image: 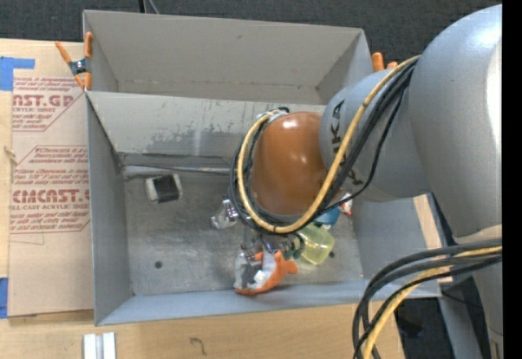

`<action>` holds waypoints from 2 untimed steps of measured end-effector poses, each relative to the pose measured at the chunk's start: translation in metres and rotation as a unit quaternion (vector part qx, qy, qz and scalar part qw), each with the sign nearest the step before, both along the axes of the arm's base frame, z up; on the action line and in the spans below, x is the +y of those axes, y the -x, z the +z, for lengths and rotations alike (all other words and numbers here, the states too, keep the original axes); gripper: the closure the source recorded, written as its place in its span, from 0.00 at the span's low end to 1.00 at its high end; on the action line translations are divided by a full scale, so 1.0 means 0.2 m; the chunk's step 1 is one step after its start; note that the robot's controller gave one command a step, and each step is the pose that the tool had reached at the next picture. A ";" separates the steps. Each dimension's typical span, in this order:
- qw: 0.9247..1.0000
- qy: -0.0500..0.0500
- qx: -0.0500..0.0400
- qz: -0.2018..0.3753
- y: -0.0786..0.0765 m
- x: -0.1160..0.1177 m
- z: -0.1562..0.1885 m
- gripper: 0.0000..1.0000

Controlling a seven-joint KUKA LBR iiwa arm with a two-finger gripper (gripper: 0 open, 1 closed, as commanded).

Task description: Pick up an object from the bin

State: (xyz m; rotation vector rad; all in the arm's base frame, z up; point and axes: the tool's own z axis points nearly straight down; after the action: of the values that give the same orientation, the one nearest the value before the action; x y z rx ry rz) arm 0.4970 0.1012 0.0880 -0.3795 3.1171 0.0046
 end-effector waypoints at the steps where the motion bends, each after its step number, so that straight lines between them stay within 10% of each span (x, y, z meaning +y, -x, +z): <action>1: 0.999 0.000 -0.004 -0.032 0.02 -0.11 -0.02 0.00; 2: 0.996 -0.002 -0.007 -0.094 0.02 -0.38 -0.06 0.00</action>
Offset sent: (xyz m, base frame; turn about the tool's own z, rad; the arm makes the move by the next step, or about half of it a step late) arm -0.0073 -0.0923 -0.0174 0.2049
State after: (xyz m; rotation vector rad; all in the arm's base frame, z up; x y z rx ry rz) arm 0.4937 0.0245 0.0754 -0.0830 3.1237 0.0075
